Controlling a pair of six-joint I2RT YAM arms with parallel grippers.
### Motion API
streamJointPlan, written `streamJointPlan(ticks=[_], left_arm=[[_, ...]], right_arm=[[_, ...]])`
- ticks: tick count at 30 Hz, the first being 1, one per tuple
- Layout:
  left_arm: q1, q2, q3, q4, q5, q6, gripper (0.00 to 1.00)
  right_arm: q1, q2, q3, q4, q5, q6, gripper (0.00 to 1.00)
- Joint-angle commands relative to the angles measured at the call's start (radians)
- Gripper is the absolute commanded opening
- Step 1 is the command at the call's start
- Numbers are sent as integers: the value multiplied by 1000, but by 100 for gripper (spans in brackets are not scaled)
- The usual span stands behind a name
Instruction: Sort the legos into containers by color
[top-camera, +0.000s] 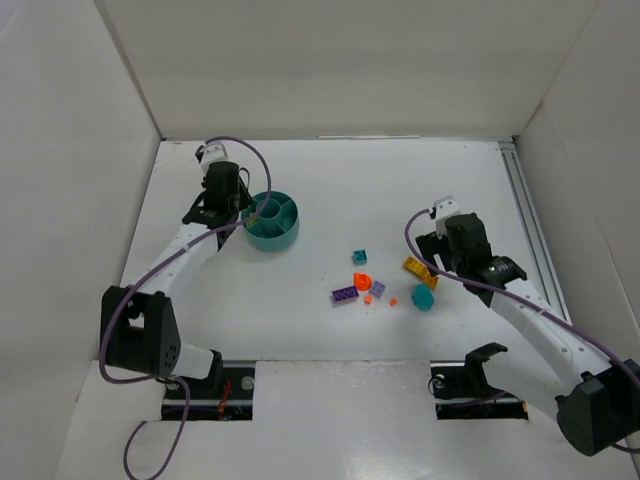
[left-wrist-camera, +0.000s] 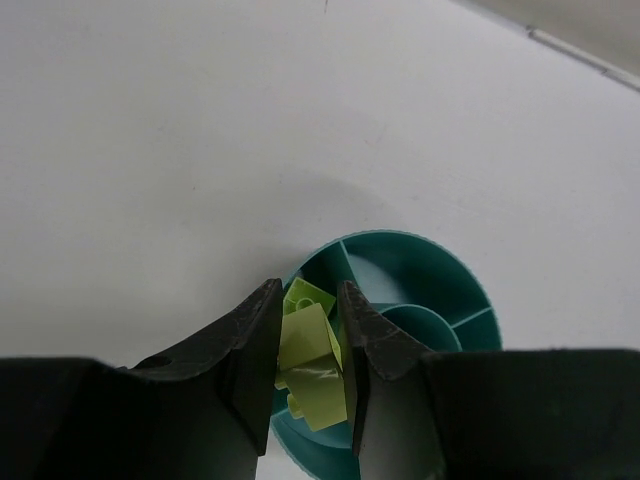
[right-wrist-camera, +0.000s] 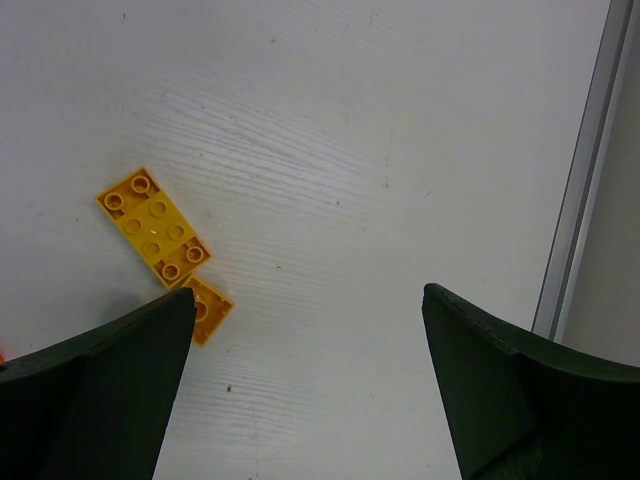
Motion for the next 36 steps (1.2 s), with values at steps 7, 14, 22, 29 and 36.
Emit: streamJointPlan(ticks=[7,14,22,29,36], left_arm=[[25,128,64,35,31,15,25],[25,157,55,48,75,15,37],[25,82,33,37,113,15,63],[-109,-131,-66,80,331,74,99],[-428,-133,-162,144,410,145,99]], right_arm=[[-14,1,3,29,3,-4,100],[-14,10,3,29,3,-4,100],[-14,1,3,29,3,-4,100],[-14,1,-6,47,-54,-33,100],[-14,1,27,32,-92,-44,100]])
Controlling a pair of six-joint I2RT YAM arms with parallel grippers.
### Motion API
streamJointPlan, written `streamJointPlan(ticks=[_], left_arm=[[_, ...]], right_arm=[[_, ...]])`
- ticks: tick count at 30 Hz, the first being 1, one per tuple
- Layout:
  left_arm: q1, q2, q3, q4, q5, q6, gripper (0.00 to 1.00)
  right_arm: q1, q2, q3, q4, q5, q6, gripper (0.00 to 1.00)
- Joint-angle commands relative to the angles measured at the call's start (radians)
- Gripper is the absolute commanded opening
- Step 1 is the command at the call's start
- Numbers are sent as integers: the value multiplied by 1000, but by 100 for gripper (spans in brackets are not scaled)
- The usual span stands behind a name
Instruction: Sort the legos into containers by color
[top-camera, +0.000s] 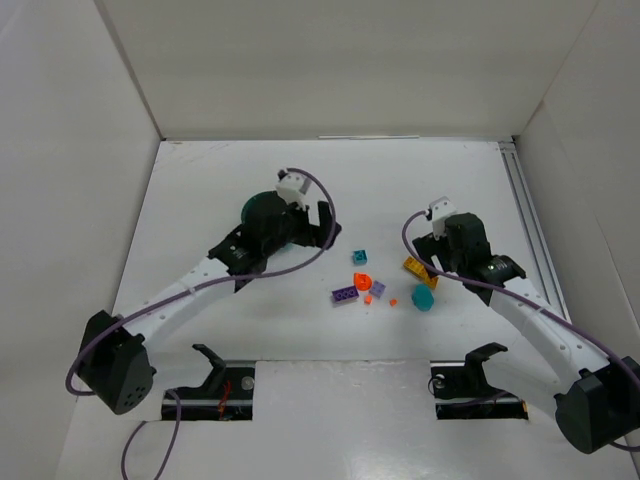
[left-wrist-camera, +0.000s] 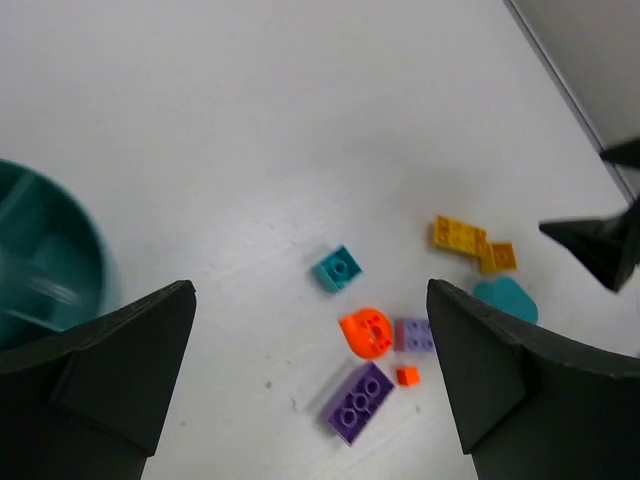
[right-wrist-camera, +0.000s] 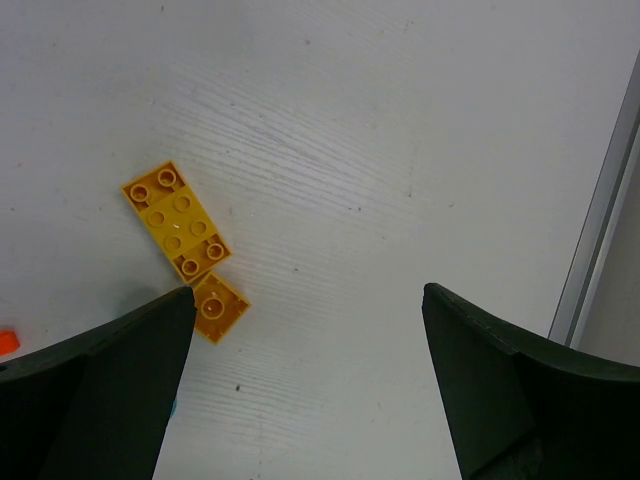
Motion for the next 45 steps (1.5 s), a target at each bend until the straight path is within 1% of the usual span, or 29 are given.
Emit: streamJointPlan(ticks=[1,4,5,6,7,8,10,11,14,16,21,24,26,32,33,36,38,42,45], left_arm=[[-71,68,-50,50,91,32,99],[-115,143,-29,60,91,-14,99],[-129,197,-18,60,73,-14,99],[-169,223,8,60,45,-28,99],[-210,275,39,51,-17,-42,99],[-211,300,39,41,-41,-42,99],[-252,372,96,19,-73,-65,99],[-252,372,109,9,-73,-65,99],[-264,440,143,9,-64,-91,99],[-264,475,171,9,-73,-102,98],[-286,530,220,-58,-101,-111,93],[-321,530,220,-78,-87,-102,93],[-321,539,196,-78,-78,-114,91],[-321,558,186,-101,-88,-209,78],[-321,567,186,-101,-89,-218,73],[-330,576,195,-101,-89,-229,67],[-341,588,217,-112,-98,-229,61],[-367,613,272,-176,-176,-229,55],[-390,642,297,-230,-225,-241,53]], right_arm=[[-6,-13,27,28,-24,-19,100],[-6,-22,55,-35,42,6,100],[-6,-22,64,-47,57,17,100],[-15,-31,64,-56,72,37,100],[-15,-31,64,-70,83,62,100],[-15,-31,64,-70,92,62,100],[-24,-40,41,-79,82,76,100],[-24,-40,41,-80,67,86,100],[-37,-49,21,-98,56,117,100],[-58,-59,9,-107,45,126,100],[-67,-79,-39,-97,31,126,100],[-67,-79,-39,-96,-21,116,100],[-67,-79,-53,-74,-49,105,100],[-76,-79,-62,-73,-59,96,100],[-76,-79,-62,-73,-59,96,100],[-76,-79,-62,-73,-59,96,100],[-76,-69,-62,-64,-59,96,100],[-76,-59,-62,-64,-59,96,100],[-76,-49,-53,-64,-59,96,100]])
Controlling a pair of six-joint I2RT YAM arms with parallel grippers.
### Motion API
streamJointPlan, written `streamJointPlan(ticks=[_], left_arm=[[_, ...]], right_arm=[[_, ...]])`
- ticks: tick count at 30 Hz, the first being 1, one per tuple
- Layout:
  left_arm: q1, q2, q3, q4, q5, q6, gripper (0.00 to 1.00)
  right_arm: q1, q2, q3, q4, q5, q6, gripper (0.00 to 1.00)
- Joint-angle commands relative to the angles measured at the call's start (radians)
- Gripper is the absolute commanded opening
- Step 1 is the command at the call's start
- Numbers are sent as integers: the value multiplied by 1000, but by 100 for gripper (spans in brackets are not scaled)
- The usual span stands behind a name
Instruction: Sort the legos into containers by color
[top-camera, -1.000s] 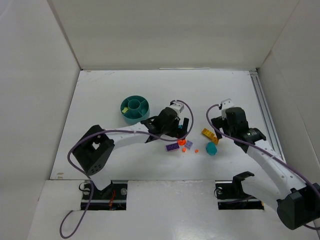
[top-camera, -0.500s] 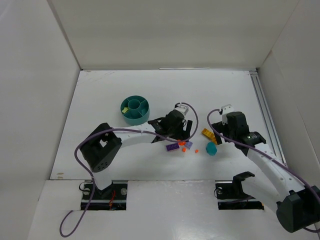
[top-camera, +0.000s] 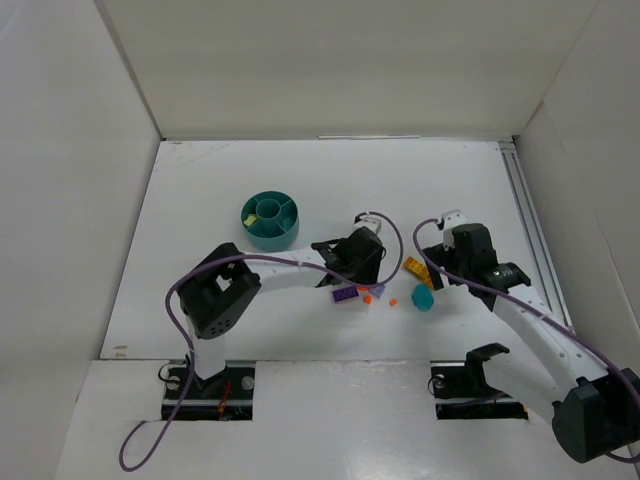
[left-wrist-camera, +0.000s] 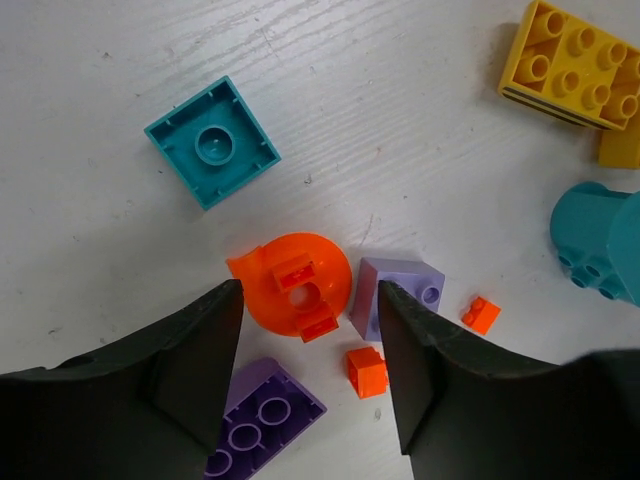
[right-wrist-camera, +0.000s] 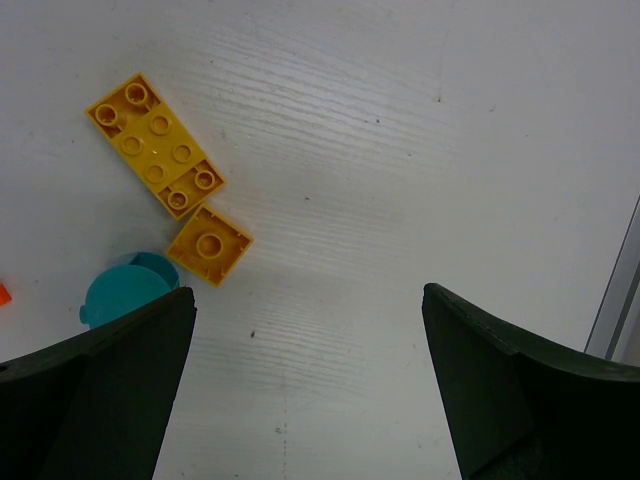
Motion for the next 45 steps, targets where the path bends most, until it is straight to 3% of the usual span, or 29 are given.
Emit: streamJointPlan(ticks=[1,5,11,27,34,45], left_arm=[[-22,17,61,-71,-95,-21,51],[-42,51,87,-122,-145,-53,38],[-53,60,105,-144,-200,-76,32],[-53,60,105,-107,-149,-47,14],[-53,-2,105,-107,-184,-38,1],[-53,-13,108,-97,-203,5,0]], right_arm=[[-5,13,11,37,-10,-6,100],[-5,13,11,37,-10,-6,100],[-5,22,11,46,-10,-15,100],[-5,13,2,55,-10,-24,100],[-5,-7,2,55,-10,-24,100],[-5,-16,2,55,-10,-24,100]])
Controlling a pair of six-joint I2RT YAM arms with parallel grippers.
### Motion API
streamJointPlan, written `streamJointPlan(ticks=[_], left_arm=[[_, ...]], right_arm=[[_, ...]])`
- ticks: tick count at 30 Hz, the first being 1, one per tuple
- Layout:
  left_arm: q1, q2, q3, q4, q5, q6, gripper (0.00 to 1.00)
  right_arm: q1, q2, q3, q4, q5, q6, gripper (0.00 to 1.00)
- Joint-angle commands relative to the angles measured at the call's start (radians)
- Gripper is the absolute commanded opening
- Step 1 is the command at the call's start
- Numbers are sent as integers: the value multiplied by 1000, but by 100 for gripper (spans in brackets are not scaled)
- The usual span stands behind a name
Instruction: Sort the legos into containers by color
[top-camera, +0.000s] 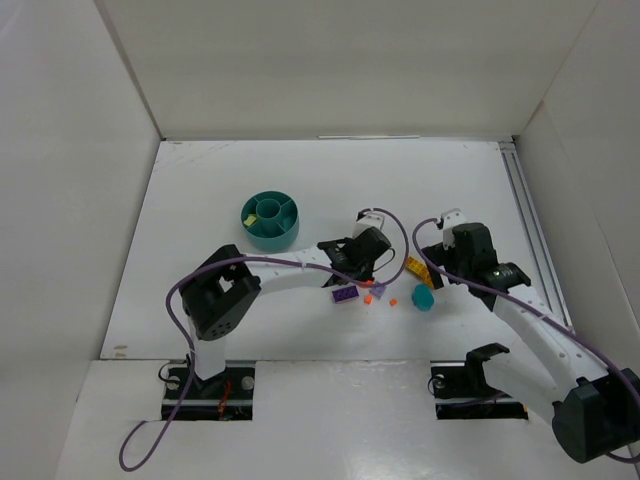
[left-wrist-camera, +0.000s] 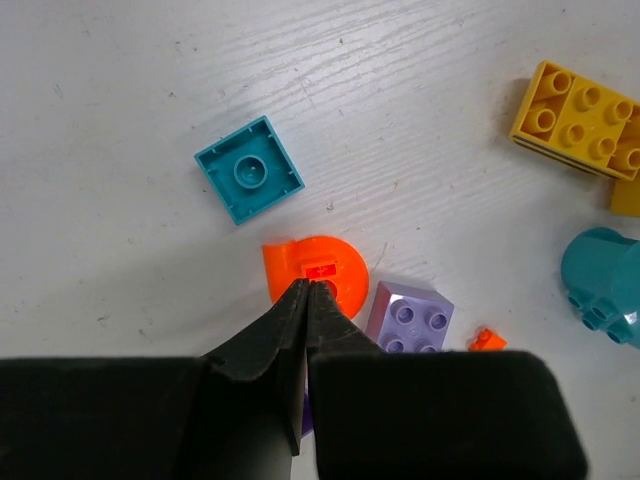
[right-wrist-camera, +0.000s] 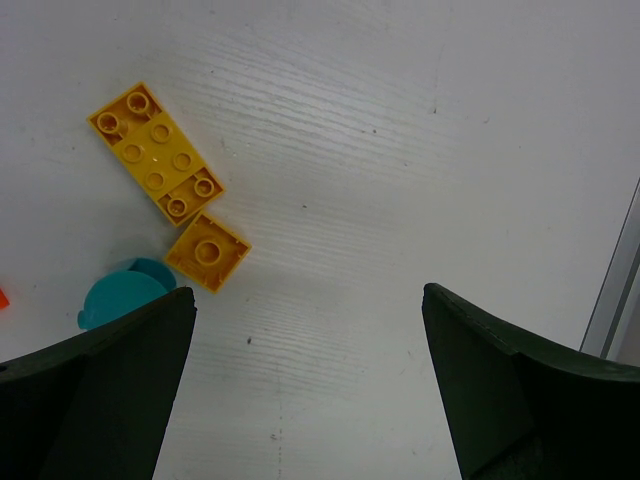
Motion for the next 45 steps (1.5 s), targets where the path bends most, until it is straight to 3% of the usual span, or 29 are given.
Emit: streamJointPlan(ticks=[1,2,5,9,10,13,15,30,39,45], left_arm=[[-3,-21,31,-5,-10,25,0],[-3,-21,32,-17,0,25,4],[-3,-21,19,10,31,34,30],[-3,2,6,19,31,34,35],[-3,2,19,19,31,34,40],[-3,48,48,19,11,44,40],[-3,68,62,9,-8,44,35],[-23,120,101,-45,-65,16,24],[-23,90,91,-54,-65,-2,2],[-23,30,82,-63,-84,-11,0]], right_arm=[[-5,-22,2,40,-10,-6,100],[-5,-22,2,40,-10,-6,100],[-5,-22,-7,40,-10,-6,100],[-5,-22,-7,40,-10,-6,100],[-5,-22,-7,40,-10,-6,100],[-5,-22,-7,40,-10,-6,100],[-5,-32,-7,40,-10,-6,100],[-5,-32,-7,40,-10,-6,100],[-5,-41,-7,40,-10,-6,100],[-5,-50,-16,40,-10,4,100]])
